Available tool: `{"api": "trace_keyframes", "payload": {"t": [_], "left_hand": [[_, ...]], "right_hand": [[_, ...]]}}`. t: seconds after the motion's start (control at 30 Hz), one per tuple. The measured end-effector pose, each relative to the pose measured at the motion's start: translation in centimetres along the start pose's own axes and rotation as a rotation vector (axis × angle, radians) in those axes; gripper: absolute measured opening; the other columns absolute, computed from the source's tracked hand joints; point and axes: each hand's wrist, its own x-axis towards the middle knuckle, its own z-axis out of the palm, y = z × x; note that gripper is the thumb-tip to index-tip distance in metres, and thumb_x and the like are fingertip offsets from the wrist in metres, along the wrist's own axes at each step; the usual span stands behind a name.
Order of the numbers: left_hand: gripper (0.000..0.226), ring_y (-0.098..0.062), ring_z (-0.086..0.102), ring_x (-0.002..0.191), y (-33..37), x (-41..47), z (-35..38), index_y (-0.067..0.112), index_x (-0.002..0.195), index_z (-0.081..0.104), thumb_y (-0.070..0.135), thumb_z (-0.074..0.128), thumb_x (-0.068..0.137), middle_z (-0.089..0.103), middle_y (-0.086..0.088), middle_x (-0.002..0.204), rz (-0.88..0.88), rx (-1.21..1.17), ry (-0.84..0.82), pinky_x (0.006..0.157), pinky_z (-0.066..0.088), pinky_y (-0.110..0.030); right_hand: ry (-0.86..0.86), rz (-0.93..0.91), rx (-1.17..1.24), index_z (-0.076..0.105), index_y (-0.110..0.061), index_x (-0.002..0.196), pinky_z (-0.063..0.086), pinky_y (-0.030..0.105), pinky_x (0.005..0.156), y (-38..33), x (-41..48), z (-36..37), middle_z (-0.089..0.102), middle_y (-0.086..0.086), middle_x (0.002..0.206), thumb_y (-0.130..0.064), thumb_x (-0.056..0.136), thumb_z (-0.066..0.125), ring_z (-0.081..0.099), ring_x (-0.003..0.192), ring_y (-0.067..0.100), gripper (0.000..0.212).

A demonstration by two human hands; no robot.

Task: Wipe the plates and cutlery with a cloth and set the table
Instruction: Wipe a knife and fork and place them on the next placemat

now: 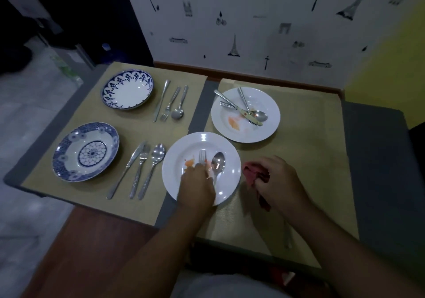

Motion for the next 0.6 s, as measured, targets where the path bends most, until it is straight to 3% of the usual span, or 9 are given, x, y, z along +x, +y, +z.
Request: {"api": "trace_keyframes", "payload": {"t": [0.1, 0.23, 0.37, 0.5, 0.6], "left_hand": [[0.015, -0.01, 0.06, 0.08, -1.7, 0.8, -1.2, 0.018, 0.099, 0.057, 0.027, 0.067, 0.094, 0.058, 0.008, 0.084, -0.128, -0.086, -0.117, 0.081, 0.054, -0.027], [0.016, -0.017, 0.068, 0.084, -2.3, 1.6, -1.3, 0.014, 0.099, 0.059, 0.019, 0.071, 0.091, 0.066, 0.0, 0.088, -0.211, -0.112, -0.238, 0.078, 0.061, -0.033], [0.022, -0.007, 0.057, 0.068, -3.1, 2.3, -2.4, 0.016, 0.103, 0.055, 0.012, 0.071, 0.087, 0.06, 0.002, 0.091, -0.26, -0.225, -0.237, 0.051, 0.048, -0.012], [0.03, -0.016, 0.068, 0.086, -4.3, 2.6, -3.8, 0.02, 0.107, 0.067, 0.019, 0.079, 0.08, 0.068, 0.004, 0.092, -0.341, -0.451, -0.251, 0.079, 0.059, -0.032], [0.013, -0.02, 0.072, 0.078, -4.6, 2.3, -4.8, 0.012, 0.096, 0.077, 0.01, 0.077, 0.083, 0.075, -0.005, 0.084, -0.35, -0.641, -0.325, 0.072, 0.062, -0.036]], "right_hand": [[-0.002, -0.025, 0.019, 0.073, -0.03, 0.11, 0.052, 0.028, 0.087, -2.1, 0.6, 1.5, 0.064, -0.016, 0.101, -0.007, 0.08, 0.072, 0.058, 0.097, 0.004, 0.038], [-0.028, -0.036, 0.007, 0.072, -0.028, 0.111, 0.052, 0.028, 0.087, -3.5, 1.3, 3.0, 0.065, -0.011, 0.106, -0.007, 0.079, 0.072, 0.058, 0.099, 0.006, 0.039], [-0.004, -0.048, -0.031, 0.072, -0.028, 0.116, 0.052, 0.028, 0.087, -4.4, 1.8, 4.2, 0.064, -0.008, 0.108, -0.01, 0.08, 0.074, 0.058, 0.1, 0.009, 0.04], [0.034, -0.125, -0.046, 0.07, -0.023, 0.124, 0.052, 0.033, 0.09, -5.5, 2.7, 5.3, 0.061, -0.003, 0.113, -0.011, 0.082, 0.072, 0.057, 0.106, 0.015, 0.043], [-0.029, -0.265, -0.094, 0.067, -0.021, 0.128, 0.049, 0.034, 0.091, -6.7, 3.3, 6.1, 0.06, 0.0, 0.114, -0.015, 0.084, 0.07, 0.055, 0.106, 0.019, 0.045]]}}
